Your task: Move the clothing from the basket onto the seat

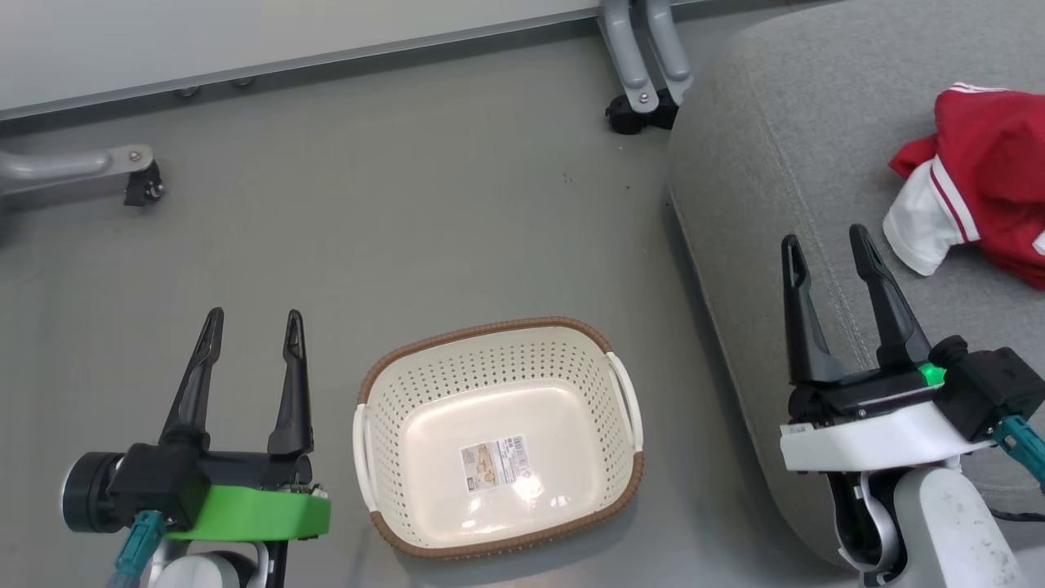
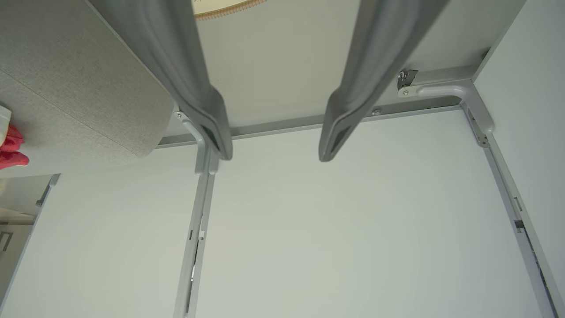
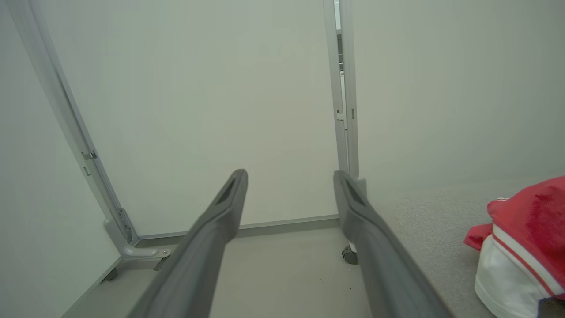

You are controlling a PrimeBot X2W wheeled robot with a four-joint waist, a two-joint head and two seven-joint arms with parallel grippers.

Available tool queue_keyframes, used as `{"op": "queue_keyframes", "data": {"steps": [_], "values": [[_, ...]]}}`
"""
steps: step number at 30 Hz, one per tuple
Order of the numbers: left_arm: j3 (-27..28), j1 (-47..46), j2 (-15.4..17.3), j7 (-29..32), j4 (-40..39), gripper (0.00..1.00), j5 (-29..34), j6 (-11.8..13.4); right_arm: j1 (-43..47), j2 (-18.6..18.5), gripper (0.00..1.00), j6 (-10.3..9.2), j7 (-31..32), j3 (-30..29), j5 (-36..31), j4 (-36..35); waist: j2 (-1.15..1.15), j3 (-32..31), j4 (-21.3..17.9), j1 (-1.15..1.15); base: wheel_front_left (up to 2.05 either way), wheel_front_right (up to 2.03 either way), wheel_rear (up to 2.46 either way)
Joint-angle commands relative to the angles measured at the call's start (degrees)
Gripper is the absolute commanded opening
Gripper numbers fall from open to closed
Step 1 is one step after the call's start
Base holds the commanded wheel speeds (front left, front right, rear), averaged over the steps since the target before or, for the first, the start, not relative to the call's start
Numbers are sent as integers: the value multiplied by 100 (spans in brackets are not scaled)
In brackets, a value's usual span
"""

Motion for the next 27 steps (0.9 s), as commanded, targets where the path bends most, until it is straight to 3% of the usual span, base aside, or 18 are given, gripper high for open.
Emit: {"op": "queue_keyframes", "data": {"steps": [1, 14, 27], "values": [[55, 93, -4, 1, 35, 100, -29, -14, 127, 22, 100, -10, -17, -13, -67, 23, 0, -155, 273, 0, 0, 0, 0], [42, 441, -10, 2, 410, 100, -310, 142, 811, 160, 100, -9, -18, 152, -340, 181, 0, -493, 764, 0, 0, 0, 0], [-75, 695, -9, 1, 585, 100, -454, 234, 1105, 177, 100, -9, -18, 225, -161, 124, 0, -685, 792, 0, 0, 0, 0]]}}
